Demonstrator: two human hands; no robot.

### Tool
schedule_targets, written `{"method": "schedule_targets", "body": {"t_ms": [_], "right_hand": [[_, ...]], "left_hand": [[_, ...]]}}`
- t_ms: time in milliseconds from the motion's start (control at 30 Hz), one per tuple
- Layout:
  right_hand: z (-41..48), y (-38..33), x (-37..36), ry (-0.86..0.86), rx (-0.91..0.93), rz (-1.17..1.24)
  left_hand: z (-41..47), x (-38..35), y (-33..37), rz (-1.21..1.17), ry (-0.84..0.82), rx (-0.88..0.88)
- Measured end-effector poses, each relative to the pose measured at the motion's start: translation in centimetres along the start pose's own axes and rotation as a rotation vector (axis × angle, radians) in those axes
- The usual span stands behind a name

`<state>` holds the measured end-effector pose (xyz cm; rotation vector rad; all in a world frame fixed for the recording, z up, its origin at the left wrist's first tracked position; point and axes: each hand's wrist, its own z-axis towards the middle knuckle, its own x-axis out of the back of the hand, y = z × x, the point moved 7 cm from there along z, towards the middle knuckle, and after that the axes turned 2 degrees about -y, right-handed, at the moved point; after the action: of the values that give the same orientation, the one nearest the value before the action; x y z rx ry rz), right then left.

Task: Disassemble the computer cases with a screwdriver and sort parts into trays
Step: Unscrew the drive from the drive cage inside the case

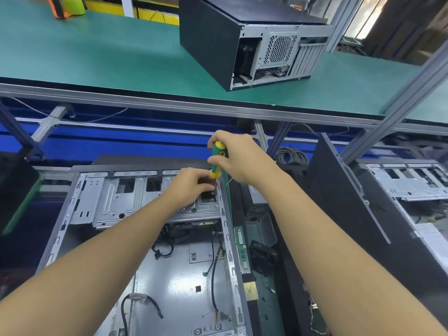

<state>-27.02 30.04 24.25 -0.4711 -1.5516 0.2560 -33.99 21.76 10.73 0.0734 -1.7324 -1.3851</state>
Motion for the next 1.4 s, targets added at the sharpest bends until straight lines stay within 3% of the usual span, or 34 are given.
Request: {"method": "schedule_targets", "body": {"t_ms": [133,233,333,433,600,767,833,967,1167,1267,1400], "right_hand": [[0.5,1.3,0.5,-0.073,-0.073,-0.041],[0.5,0.9,0.3,-0.112,-0.036,-0.08],[0.5,0.7,0.2,-0.139,-0.005,-0.079],[0.3,0.4,0.2,-0.207,0.023,-0.011],[0.9,0.6,0.0,-0.247,-0.011,-0.077],[1.3,1.2,0.9,0.161,-0.265,-0.267],[1.6,0.9,0.8,0.202,-0.271,-0.308],[2.3,0.2,0.3,0.148,-0.155,-0.115],[1.9,-0.8,-1.0,-0.142,-0.044,0.013],[1.7,-0.6,-0.8,-0.247,-0.094,-0.048],[1.2,0.3,0.3,-0.051,-0.304,-0.274]], "left_hand": [[0.4,0.0,-0.3,0.042,-0.019,0.03],[0.3,1.6,0.1,-0.278,-0.007,0.021],[0.4,2.6,1.4,-0.54,-0.13,-0.018],[0.5,2.3,2.8,-0.469,-0.216,-0.035],[0.4,2.2,3.5,-0.221,-0.04,-0.082],[0.0,1.8,3.3,-0.144,0.088,0.006],[-0.4,1.6,3.4,-0.174,0.181,0.002],[-0.8,1.7,3.0,-0.249,0.353,0.033],[-0.1,1.8,3.6,-0.24,0.112,-0.035],[0.1,2.4,3.9,-0.159,0.119,-0.059],[0.4,2.2,4.7,-0.037,0.228,-0.019]]}}
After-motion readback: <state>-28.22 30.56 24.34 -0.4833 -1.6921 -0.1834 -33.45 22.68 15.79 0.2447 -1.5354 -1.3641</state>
